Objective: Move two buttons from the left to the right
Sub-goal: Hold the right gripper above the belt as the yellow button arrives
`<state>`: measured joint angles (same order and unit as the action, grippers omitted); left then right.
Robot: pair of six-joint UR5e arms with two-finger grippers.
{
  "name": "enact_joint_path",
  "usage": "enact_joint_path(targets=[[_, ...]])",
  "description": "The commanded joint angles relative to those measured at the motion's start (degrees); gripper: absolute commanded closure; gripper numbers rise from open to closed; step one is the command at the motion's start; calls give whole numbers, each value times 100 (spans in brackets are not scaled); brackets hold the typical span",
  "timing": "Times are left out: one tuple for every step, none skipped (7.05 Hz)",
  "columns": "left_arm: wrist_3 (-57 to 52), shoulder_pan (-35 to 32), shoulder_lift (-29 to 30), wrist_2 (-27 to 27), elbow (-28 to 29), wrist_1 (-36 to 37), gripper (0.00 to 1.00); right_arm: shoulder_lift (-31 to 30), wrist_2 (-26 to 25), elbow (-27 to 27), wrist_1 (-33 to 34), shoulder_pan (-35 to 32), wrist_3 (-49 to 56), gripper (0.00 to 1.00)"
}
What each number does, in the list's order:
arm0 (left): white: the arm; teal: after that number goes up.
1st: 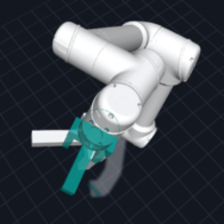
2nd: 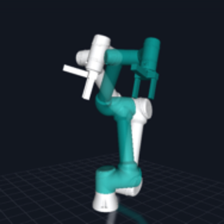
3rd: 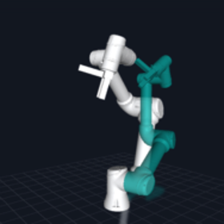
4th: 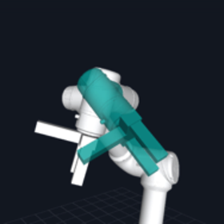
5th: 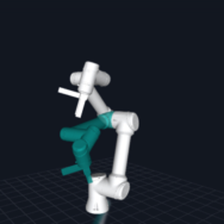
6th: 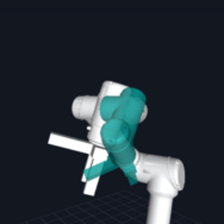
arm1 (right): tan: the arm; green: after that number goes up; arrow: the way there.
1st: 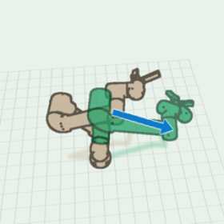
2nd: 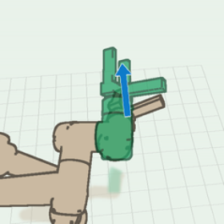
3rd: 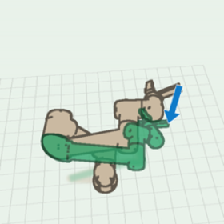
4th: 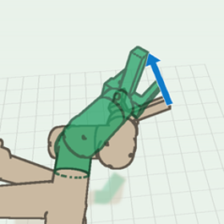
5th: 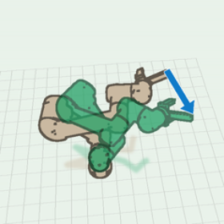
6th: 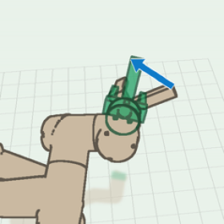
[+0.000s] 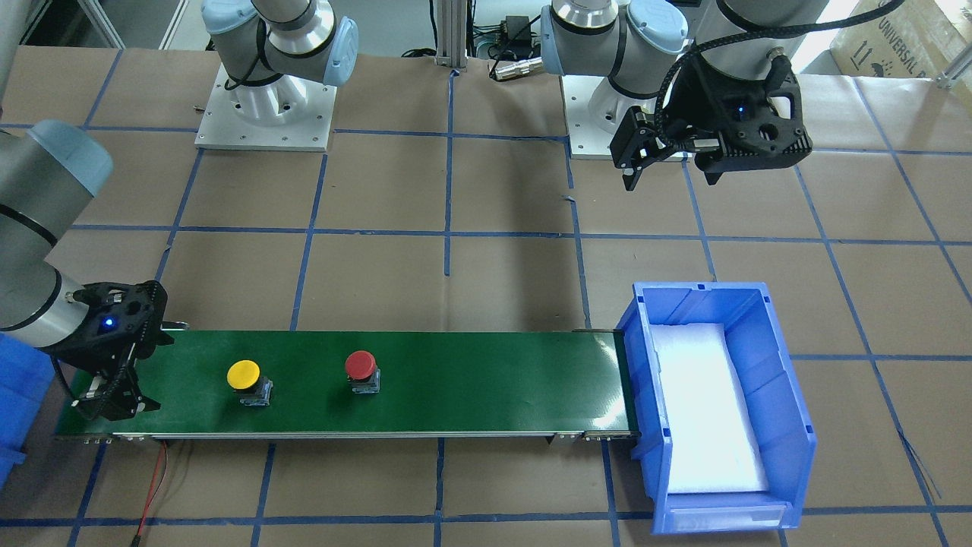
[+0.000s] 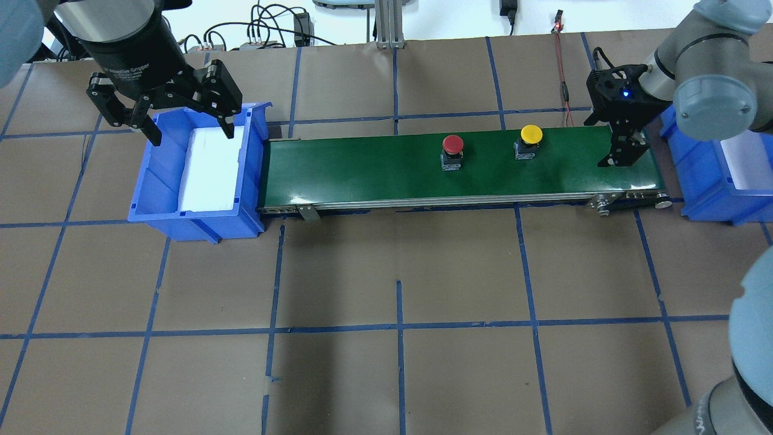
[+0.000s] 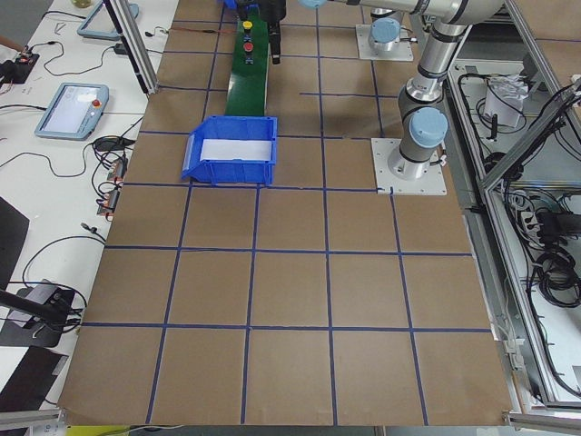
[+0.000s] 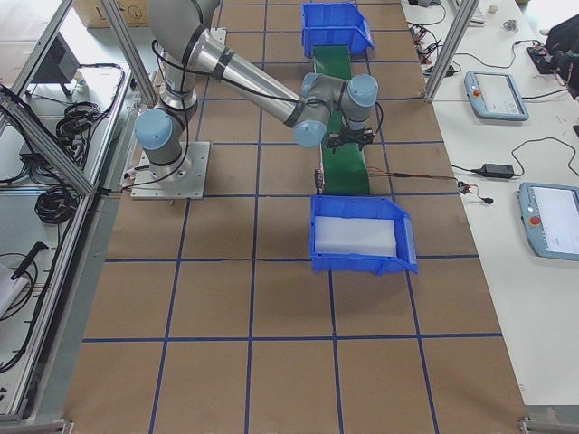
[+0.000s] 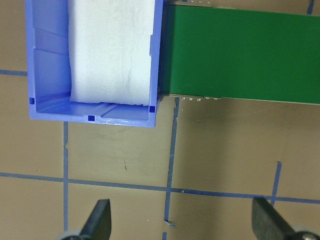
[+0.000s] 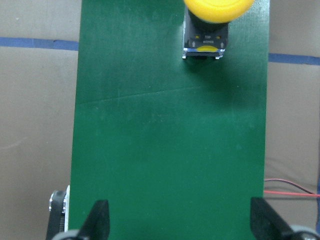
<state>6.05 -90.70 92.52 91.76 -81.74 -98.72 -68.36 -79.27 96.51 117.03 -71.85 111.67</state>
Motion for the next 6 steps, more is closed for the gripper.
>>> enact_joint_path(targets=[[1,0,3,0,0,11,0,42,43,-1,4,66,-66,1],[1,0,20,-9,0,19,0,25,165,-9,13,66,-75,1],[1,0,21,-9,0,19,0,25,218,-1,-4,66,-75,1],[1,0,21,-18,0,19,0,7,219,-1,-13,66,-75,1],[1,9,47,-18,0,28,0,-1,219,-1,-13,58,-75,1],[-16,0,38,0,-9,28,0,7,227,-1,-13,57,-75,1]])
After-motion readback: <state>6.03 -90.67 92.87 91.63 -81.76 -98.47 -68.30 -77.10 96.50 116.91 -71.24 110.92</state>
